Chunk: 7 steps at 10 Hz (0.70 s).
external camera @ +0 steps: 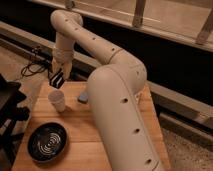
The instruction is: Place the eraser in the ceramic cup
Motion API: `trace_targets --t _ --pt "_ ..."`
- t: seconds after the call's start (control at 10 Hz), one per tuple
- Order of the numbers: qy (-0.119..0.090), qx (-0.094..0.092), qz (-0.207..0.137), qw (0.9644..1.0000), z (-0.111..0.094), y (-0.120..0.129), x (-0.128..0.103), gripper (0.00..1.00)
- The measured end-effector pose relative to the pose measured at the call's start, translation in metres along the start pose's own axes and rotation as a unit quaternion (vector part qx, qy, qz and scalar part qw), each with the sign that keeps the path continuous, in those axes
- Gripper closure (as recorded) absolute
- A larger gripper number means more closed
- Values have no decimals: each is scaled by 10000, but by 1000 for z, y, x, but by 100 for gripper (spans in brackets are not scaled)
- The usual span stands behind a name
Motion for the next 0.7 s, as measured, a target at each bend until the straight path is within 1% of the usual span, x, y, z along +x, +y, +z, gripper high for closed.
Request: trace_targets --t 0.1,0.2,0.4,0.7 --pt "163 47 9 9999 1 2 3 100" --pt "198 98 -32 9998 4 -2 1 100" --pt "204 196 -188 9994 12 -17 -9 100" --pt "205 297 -279 9990 20 -19 -11 100"
